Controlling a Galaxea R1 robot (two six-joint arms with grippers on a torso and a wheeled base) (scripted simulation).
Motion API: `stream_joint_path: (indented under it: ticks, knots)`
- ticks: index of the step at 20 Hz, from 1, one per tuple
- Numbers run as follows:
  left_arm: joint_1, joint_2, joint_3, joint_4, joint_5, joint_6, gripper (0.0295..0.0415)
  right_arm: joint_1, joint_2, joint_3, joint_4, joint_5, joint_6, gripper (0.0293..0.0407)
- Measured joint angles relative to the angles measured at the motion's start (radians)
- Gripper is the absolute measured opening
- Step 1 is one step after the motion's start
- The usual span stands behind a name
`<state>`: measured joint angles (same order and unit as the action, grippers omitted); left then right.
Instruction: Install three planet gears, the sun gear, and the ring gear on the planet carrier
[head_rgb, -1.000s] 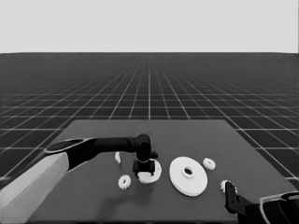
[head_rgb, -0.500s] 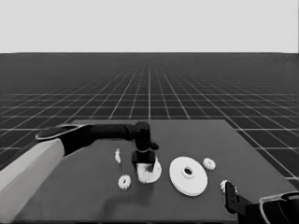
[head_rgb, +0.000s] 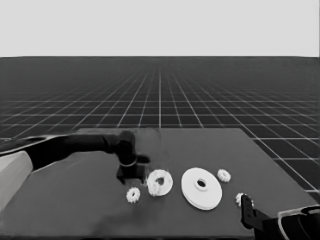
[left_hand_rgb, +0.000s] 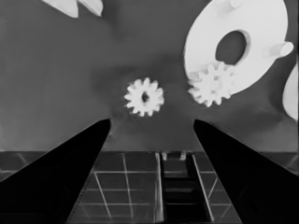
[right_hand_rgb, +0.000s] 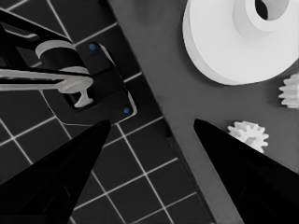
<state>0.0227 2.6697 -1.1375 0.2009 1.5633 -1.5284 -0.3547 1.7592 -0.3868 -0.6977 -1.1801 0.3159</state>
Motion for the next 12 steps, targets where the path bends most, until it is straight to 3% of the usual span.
stream_joint_path:
  ticks: [6,7,8,12]
  knots:
    - [0.001,-0.034,0.022,0.001,-0.003,0.013,0.0385,0.000,0.000,0.000,0.000,0.000,0.000,0.0385]
    - [0.092,-0.027,-0.014,0.100,-0.014,0.041,0.0385,0.000,0.000,0.000,0.000,0.000,0.000,0.0385]
    - [0.155,-0.020,-0.048,0.155,-0.027,0.064,0.0385,0.000,0.000,0.000,0.000,0.000,0.000,0.0385]
    - [0.222,-0.006,-0.105,0.218,-0.054,0.099,0.0385,0.000,0.000,0.000,0.000,0.000,0.000,0.0385]
